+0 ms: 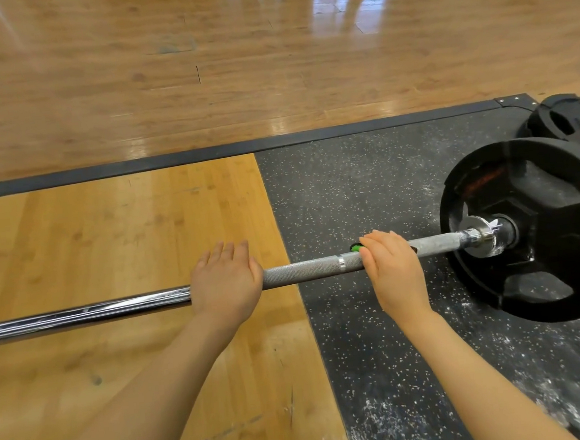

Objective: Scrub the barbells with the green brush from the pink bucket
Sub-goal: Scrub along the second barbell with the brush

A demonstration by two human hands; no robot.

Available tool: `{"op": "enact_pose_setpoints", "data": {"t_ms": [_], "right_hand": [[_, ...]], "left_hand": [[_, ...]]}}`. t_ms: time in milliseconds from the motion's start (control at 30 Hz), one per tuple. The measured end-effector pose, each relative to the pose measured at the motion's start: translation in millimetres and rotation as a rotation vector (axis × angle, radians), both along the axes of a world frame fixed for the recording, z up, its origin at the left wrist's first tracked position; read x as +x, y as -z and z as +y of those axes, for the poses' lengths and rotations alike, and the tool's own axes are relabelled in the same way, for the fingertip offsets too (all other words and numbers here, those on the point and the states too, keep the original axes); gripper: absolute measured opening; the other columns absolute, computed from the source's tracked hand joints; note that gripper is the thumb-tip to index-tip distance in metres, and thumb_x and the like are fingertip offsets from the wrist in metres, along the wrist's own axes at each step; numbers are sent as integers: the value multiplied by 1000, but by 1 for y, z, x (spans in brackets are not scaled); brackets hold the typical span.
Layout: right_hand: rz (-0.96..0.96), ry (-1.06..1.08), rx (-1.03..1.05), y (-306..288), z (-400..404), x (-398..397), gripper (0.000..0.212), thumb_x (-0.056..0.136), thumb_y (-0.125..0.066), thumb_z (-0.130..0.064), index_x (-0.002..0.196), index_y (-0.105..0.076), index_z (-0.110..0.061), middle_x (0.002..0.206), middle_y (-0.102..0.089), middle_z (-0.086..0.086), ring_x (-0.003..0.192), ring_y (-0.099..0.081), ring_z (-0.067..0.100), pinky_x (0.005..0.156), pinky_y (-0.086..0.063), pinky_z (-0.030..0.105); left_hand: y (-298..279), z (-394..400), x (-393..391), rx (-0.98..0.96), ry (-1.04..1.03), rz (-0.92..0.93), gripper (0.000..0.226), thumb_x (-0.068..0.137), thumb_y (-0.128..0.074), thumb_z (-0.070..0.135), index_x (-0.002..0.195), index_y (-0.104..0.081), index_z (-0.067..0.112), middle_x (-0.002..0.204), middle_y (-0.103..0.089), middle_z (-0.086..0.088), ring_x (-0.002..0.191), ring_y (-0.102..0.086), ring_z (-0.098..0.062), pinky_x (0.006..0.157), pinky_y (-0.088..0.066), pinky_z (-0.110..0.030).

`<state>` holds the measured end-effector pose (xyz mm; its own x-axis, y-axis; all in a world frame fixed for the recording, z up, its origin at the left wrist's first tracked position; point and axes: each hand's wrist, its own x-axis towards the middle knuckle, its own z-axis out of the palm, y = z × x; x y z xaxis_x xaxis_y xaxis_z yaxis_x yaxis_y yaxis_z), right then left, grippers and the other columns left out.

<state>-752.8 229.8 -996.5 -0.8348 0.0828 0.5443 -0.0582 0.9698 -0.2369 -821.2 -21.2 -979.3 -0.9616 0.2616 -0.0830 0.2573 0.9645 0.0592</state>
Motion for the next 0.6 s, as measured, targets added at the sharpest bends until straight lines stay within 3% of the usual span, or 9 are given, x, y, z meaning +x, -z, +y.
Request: {"op": "enact_pose_setpoints", "data": {"t_ms": [67, 167, 333, 433, 600], "right_hand": [[9, -8, -26, -2, -6, 4, 32, 97, -42, -19, 90, -67, 0, 86, -65, 11, 77, -59, 33, 88, -36, 34], [-2, -53, -45, -3, -19, 7, 34, 97, -43, -22, 97, -68, 1, 93, -67, 10, 83, -62, 31, 97, -35, 33], [30, -125, -81, 0, -62, 8, 54, 105, -29, -36, 106, -68, 1, 106, -68, 11, 101, -60, 25, 108, -33, 35], [64, -134, -40, -3, -74, 5, 50, 105, -33, -34, 103, -69, 0, 103, -68, 10, 99, -61, 24, 104, -40, 38], [-53, -98, -8, -1, -76, 16, 36, 96, -44, -30, 100, -69, -5, 94, -69, 4, 87, -65, 23, 91, -52, 44]], "left_hand": [[0, 0, 2, 8, -3, -11, 89, 76, 12, 41, 143, -41, 17, 141, -51, -2, 138, -36, -21, 111, -24, -35], [0, 0, 6, 8, -7, -26, 89, 76, 13, 41, 144, -40, 18, 144, -47, -2, 138, -35, -20, 112, -24, -35], [-3, -1, 20, 12, -13, -58, 82, 82, 9, 40, 145, -37, 19, 148, -43, -2, 140, -32, -19, 114, -21, -34], [-3, -3, 29, -7, -9, -55, 80, 83, 9, 40, 146, -36, 19, 148, -43, -2, 140, -32, -19, 114, -21, -35], [-5, -4, 45, -28, -8, -95, 88, 78, 16, 42, 150, -28, 20, 154, -33, -3, 144, -23, -18, 116, -17, -35]]}}
